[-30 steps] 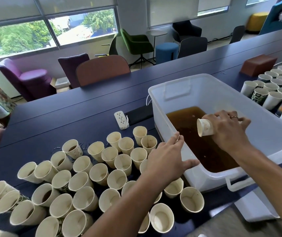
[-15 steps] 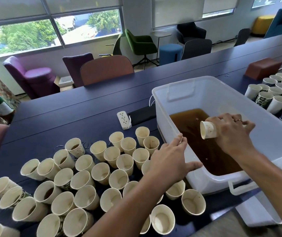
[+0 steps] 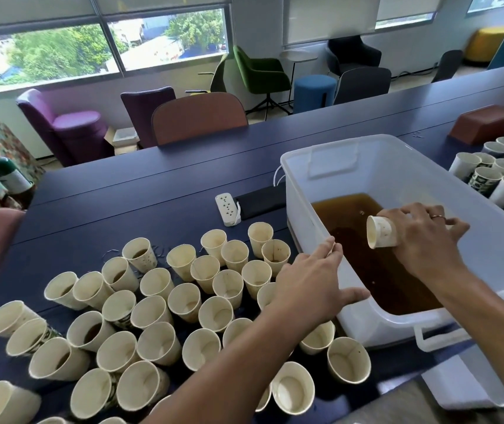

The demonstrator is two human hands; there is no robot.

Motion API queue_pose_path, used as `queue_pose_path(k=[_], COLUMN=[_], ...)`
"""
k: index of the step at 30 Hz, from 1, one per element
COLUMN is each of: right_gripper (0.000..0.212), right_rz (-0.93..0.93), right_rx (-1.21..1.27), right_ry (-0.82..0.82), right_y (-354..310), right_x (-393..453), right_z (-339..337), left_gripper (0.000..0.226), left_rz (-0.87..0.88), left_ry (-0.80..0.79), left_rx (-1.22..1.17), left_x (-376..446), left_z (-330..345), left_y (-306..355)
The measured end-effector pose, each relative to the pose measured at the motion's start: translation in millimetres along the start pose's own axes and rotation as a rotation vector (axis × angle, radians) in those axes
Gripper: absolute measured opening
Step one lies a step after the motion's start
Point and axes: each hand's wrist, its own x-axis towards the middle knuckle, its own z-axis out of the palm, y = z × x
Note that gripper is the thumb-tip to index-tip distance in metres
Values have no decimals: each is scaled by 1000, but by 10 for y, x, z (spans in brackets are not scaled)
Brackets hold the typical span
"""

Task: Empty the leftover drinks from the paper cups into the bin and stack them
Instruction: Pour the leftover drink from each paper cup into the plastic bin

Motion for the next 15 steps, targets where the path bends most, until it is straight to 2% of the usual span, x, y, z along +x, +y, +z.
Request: queue_pose_path(k=[8, 15], right_gripper=[64, 66], right_rz=[-22, -11], right_rx=[-58, -43], right_ry=[62, 31], right_y=[-40, -38], right_x=[-3, -18], right_z=[-59, -86], left_gripper=[92, 91], left_rz=[7, 5], left_ry=[6, 3], left_rx=[-11, -13], left_x=[4, -9], left_z=[16, 1], left_y=[-8, 4])
